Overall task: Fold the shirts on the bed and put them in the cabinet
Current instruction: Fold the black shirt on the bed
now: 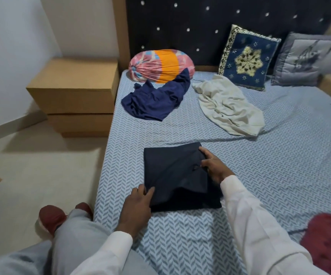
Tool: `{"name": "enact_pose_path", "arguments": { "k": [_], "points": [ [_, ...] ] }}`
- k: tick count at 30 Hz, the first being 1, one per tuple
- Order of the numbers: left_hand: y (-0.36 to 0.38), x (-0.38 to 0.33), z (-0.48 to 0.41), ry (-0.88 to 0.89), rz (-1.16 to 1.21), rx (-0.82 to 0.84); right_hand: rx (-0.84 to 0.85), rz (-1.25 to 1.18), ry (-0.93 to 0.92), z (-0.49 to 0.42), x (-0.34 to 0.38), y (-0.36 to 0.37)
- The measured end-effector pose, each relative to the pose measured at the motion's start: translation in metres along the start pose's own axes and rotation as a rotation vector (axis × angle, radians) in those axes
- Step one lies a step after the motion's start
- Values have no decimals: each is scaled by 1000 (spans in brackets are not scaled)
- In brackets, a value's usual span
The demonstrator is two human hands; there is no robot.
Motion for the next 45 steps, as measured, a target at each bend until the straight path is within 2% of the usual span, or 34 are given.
{"name": "enact_pose_path", "arguments": {
  "k": [6,10,15,21,24,26,29,31,34,36,38,40,42,44,45],
  "points": [
    [8,-11,0,72,41,66,-32,69,7,7,6,-23],
    [4,-11,4,48,43,77,-40,200,62,25,8,-27],
    [4,-7,6,-25,65,89,-37,338,121,58,-23,-39],
    [4,-10,6,-32,116,94,-240,273,59,83,-34,-62],
    [5,-11,9,-41,275,108,-311,358,100,93,-51,-65],
    [3,-9,10,-159,497,81,-405,478,95,103,-56,-66],
    [7,2,8,-479,801,51,-444,601,86,116,-63,-60],
    [17,8,2,-614,870,99,-415,648,109,119,-70,-54],
    [37,12,-9,-642,1028,229,-373,632,131,119,-68,-46],
    [55,22,-16,-653,1178,233,-328,583,133,124,-59,-37],
    [31,29,-10,-690,1303,160,-230,560,142,130,-52,-20],
    [3,50,-6,-728,1419,55,-48,559,161,142,-47,14],
    [-22,83,-4,-754,1437,-33,148,575,191,152,-50,53],
    [-49,122,3,-793,1264,-186,371,606,244,163,-57,91],
    [-61,136,8,-812,1091,-237,467,618,259,165,-58,105]
  ]
}}
Point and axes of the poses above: each hand's wrist, its own z-axis away from the middle knuckle, its own y-axis out of the palm, x = y × z, the point moved 6 cm from there along -z, towards the middle knuckle, and after that the axes turned 2 degrees about x, right-handed, at the moved point
